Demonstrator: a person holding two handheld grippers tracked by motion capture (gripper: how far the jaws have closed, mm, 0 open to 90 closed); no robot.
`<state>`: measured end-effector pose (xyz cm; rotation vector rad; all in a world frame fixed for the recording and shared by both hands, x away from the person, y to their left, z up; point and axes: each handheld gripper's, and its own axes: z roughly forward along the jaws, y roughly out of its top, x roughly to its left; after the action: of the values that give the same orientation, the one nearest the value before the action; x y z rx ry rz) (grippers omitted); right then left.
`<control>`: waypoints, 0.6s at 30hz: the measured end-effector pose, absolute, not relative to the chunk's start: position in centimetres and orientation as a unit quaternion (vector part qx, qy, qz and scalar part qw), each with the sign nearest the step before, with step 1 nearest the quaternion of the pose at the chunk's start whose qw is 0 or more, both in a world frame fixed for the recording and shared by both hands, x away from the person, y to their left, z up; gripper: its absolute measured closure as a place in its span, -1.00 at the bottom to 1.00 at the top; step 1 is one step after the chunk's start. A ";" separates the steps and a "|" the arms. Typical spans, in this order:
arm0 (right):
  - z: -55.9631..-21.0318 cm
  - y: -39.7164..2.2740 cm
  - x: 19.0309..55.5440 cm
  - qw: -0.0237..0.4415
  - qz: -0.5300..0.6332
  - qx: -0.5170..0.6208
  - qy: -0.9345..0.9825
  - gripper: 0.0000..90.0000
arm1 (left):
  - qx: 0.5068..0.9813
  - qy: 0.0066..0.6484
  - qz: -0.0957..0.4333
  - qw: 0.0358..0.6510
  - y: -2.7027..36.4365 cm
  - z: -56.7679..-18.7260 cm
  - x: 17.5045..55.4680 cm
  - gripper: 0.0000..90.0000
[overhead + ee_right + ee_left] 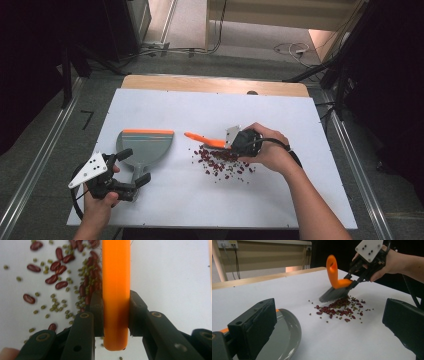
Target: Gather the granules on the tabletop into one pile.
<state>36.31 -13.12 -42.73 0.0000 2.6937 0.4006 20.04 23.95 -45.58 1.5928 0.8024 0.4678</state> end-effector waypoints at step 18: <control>-43.9 -7.9 39.1 0.254 0.097 -0.004 0.962 0.52 | 0.684 0.347 0.204 0.609 24.5 -45.5 19.8 -1.00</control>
<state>39.09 -7.90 -43.86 -0.0109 2.6140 0.2648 19.83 24.50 -45.53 1.5792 0.8013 0.4708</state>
